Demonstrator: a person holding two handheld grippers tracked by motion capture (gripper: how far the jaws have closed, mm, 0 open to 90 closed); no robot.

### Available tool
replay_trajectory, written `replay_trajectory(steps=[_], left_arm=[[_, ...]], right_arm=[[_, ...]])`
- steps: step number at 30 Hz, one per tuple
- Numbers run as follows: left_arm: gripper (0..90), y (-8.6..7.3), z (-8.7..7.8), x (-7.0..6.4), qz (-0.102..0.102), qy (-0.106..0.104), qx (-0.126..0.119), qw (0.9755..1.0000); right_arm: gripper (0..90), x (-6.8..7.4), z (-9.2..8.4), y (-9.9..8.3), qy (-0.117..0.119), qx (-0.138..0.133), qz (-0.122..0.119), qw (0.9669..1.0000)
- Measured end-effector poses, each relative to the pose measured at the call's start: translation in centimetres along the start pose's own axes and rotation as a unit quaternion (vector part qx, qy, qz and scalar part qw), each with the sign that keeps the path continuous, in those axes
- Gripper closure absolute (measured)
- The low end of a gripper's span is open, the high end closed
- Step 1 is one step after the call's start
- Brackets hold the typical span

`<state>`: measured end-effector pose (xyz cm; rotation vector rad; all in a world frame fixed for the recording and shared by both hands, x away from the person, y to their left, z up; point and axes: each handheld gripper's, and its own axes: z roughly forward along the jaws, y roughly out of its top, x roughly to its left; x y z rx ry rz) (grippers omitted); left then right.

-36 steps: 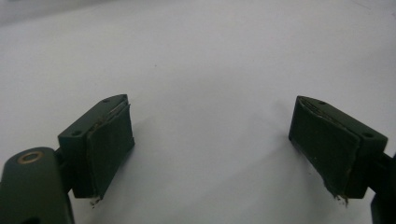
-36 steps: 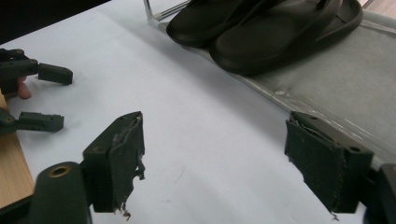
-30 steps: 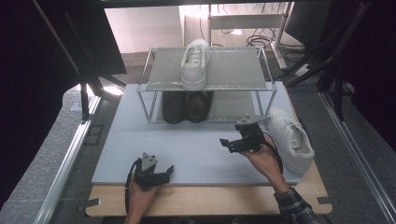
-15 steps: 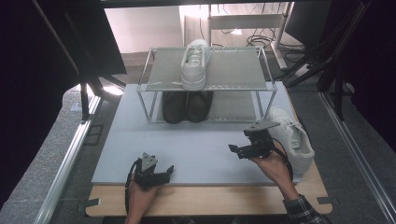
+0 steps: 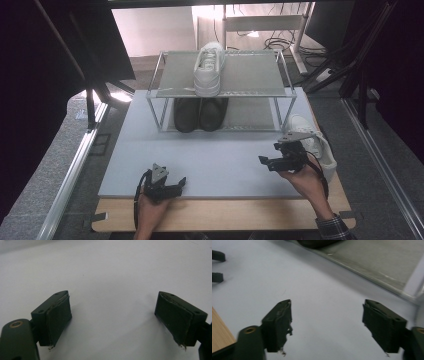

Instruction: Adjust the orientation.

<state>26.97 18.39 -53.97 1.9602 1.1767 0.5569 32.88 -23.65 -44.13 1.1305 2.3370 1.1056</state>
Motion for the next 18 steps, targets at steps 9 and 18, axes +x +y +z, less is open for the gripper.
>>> replay_trajectory(steps=[9, 18], left_arm=[[13.3, 0.0, 0.0, 0.0, -0.001, 0.000, -0.001, 1.0000], [13.3, 0.0, 0.0, 0.0, -0.003, 0.000, -0.001, 1.0000]], right_arm=[[52.2, -1.4, -2.6, -0.2, -0.029, -0.003, 0.015, 0.9995], [89.0, -3.2, -4.5, -1.1, -0.064, 0.009, 0.035, 0.9973]])
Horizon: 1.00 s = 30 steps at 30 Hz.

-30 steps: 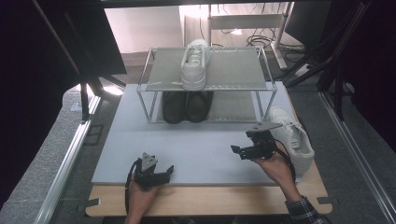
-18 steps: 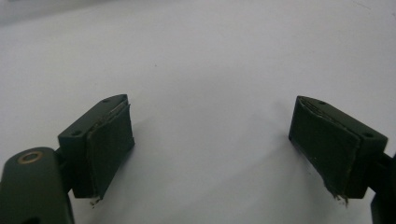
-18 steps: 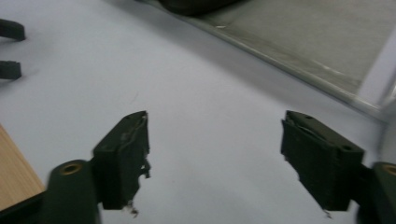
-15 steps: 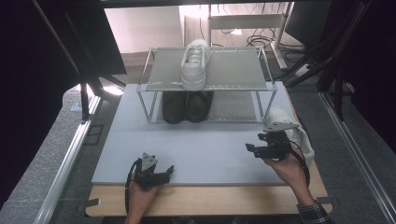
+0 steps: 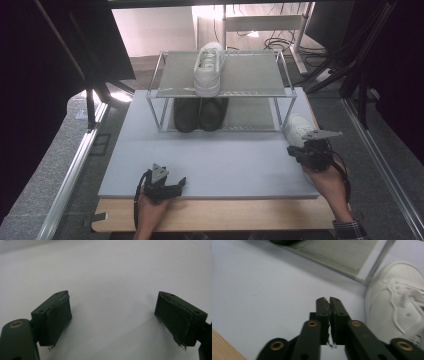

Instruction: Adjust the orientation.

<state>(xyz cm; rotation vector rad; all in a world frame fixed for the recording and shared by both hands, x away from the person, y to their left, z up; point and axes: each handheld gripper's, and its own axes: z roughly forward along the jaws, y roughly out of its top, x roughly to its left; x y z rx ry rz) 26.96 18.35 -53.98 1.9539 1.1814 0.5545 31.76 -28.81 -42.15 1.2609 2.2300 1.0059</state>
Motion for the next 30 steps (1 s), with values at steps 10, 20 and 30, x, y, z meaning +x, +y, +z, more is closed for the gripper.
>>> replay_trajectory(steps=[10, 20, 30], left_arm=[[13.3, 0.0, 0.0, 0.0, 0.000, 0.000, 0.000, 1.0000], [13.3, 0.0, 0.0, 0.0, 0.002, 0.000, 0.001, 1.0000], [13.3, 0.0, 0.0, 0.0, 0.001, 0.000, 0.001, 1.0000]], right_arm=[[89.2, -2.2, -1.9, -1.0, -0.033, -0.003, 0.026, 0.9991], [89.2, -4.2, -3.7, -3.0, -0.062, 0.001, 0.055, 0.9965], [89.2, -5.0, -3.5, -4.8, -0.070, 0.018, 0.073, 0.9947]])
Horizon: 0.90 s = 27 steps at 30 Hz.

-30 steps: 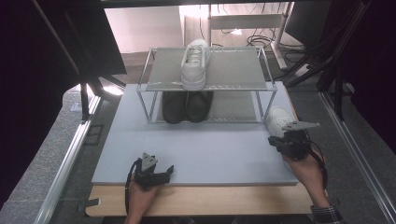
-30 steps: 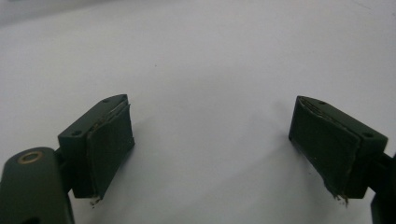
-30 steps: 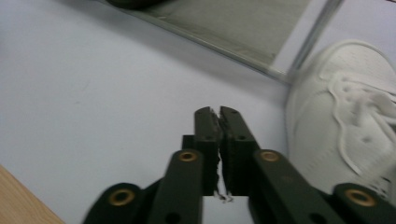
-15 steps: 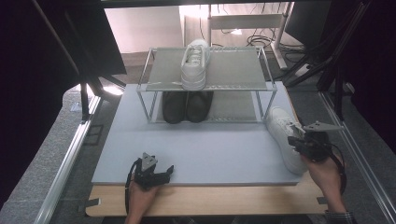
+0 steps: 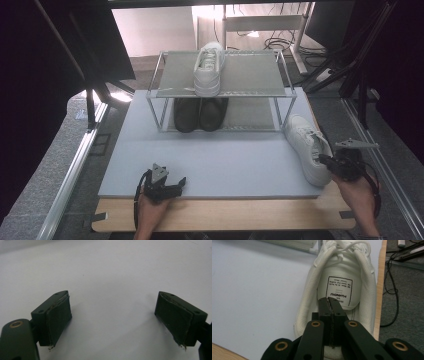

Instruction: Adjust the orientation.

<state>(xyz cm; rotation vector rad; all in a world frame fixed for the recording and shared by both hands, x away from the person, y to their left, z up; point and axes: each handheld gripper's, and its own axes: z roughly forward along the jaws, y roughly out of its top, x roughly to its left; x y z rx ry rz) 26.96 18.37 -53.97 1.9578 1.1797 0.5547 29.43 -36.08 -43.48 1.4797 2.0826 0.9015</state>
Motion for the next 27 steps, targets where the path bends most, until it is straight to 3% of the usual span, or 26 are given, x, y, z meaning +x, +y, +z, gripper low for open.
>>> replay_trajectory(steps=[10, 27], left_arm=[[13.3, 0.0, 0.0, 0.0, 0.000, 0.000, 0.000, 1.0000], [13.3, 0.0, 0.0, 0.0, 0.000, 0.000, 0.000, 1.0000]], right_arm=[[89.6, -0.1, -0.5, -0.4, 0.012, 0.017, 0.014, 0.9997], [89.3, 0.6, -2.6, -2.1, 0.027, 0.013, 0.002, 0.9995]])
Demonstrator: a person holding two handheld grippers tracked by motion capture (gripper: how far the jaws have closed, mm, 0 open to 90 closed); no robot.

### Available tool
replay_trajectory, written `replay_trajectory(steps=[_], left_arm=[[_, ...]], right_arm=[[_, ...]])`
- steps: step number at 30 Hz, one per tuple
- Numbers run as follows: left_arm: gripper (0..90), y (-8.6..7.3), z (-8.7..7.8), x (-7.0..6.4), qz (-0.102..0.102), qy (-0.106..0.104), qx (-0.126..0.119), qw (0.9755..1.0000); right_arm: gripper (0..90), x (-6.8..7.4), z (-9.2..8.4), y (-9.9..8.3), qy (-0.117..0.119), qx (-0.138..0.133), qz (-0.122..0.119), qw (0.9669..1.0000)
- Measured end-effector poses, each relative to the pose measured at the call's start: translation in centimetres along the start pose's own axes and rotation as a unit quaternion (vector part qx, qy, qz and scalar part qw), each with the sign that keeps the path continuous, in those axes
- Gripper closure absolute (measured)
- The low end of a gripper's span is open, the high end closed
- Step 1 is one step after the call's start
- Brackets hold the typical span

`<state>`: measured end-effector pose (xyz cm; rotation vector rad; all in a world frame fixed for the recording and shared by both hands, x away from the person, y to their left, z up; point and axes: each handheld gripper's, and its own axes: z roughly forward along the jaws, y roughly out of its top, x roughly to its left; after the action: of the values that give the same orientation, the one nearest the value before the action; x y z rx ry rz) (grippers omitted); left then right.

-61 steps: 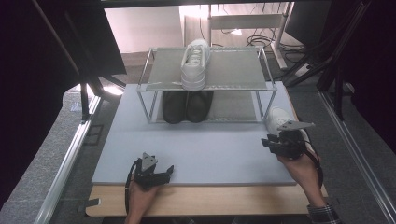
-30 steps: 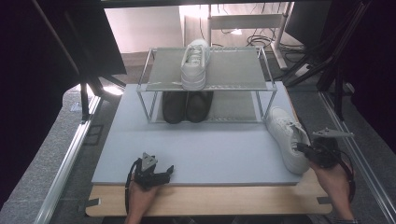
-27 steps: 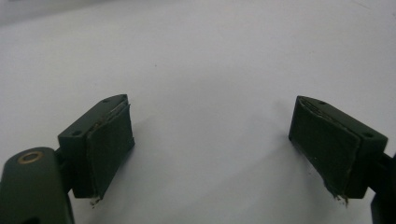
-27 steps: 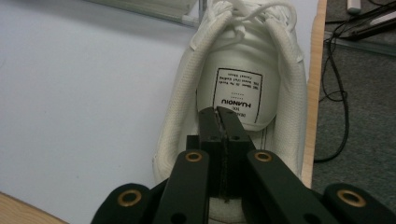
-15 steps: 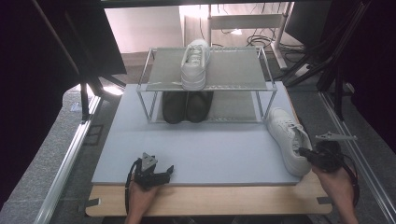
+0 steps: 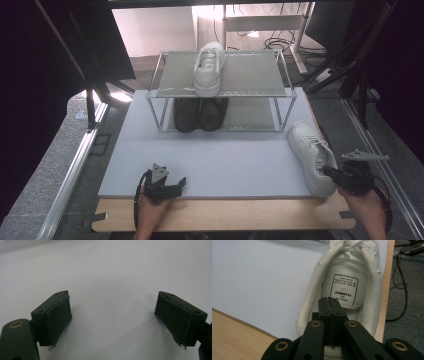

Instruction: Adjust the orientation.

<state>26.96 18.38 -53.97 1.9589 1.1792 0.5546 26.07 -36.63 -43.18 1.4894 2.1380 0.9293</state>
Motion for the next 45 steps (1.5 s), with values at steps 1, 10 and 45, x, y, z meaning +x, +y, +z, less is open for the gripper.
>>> replay_trajectory(steps=[1, 10, 45], left_arm=[[13.3, 0.0, 0.0, 0.0, 0.000, 0.000, 0.000, 1.0000], [13.3, 0.0, 0.0, 0.0, 0.000, 0.000, 0.000, 1.0000], [13.2, 0.0, 0.0, 0.0, 0.000, 0.000, 0.000, 1.0000]], right_arm=[[89.3, -0.1, -0.1, 0.2, 0.000, -0.006, 0.002, 1.0000], [89.2, -1.5, -1.2, 2.2, -0.017, -0.027, 0.009, 0.9994], [89.4, -8.3, 7.5, 4.3, -0.012, 0.025, 0.032, 0.9991]])
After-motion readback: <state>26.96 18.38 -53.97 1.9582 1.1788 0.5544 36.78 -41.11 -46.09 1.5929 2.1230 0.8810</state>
